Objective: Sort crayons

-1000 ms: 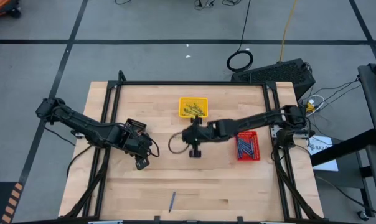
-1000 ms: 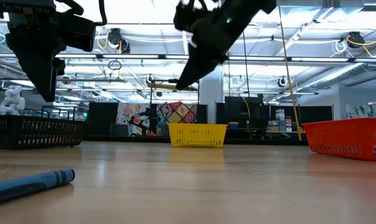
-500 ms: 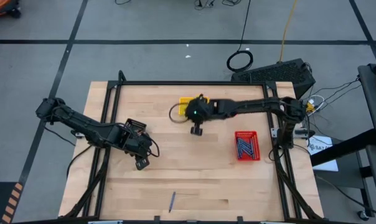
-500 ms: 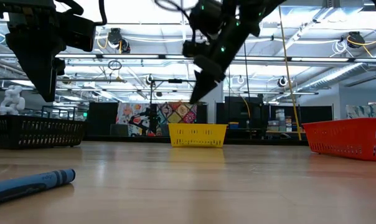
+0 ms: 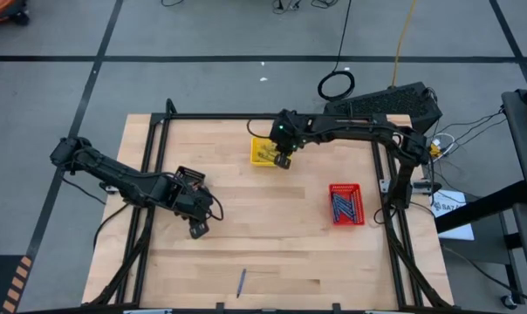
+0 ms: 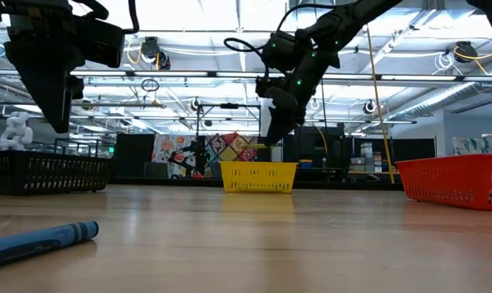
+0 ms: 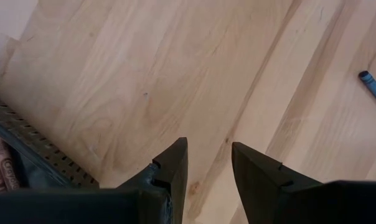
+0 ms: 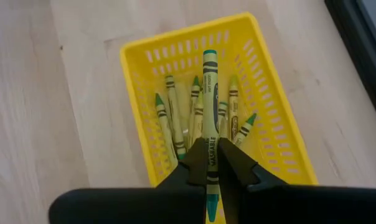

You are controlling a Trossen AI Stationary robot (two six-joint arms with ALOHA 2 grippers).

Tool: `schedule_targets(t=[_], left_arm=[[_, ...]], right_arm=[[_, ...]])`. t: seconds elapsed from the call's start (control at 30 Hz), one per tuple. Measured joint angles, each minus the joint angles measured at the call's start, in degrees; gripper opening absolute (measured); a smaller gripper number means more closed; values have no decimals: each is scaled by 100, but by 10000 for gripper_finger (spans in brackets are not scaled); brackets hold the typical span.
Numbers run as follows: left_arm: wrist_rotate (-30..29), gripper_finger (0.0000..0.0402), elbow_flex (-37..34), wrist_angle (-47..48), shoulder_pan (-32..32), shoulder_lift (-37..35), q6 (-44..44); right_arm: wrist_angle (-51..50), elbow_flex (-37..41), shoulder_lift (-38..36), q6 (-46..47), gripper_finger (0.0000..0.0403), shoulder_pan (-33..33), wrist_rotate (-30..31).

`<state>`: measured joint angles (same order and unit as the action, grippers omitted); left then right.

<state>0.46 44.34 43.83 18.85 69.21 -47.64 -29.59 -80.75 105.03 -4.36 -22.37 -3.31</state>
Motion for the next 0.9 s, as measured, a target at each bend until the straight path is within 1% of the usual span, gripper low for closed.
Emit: schedule_targets(t=[0.3, 0.67, 0.77, 0.9], left_arm=[[58, 128, 0, 0, 0, 0, 4], [61, 128, 0, 1, 0, 0, 45], [62, 128, 0, 0, -1, 0, 46], [62, 128, 0, -2, -2, 0, 50]], right_arm=[[-113, 0, 2, -90, 2, -114, 0], [-157, 0, 11, -129, 34, -107, 9], [-106, -2, 116, -122, 43, -110, 8], [-34, -2, 477, -110, 57, -118, 22]])
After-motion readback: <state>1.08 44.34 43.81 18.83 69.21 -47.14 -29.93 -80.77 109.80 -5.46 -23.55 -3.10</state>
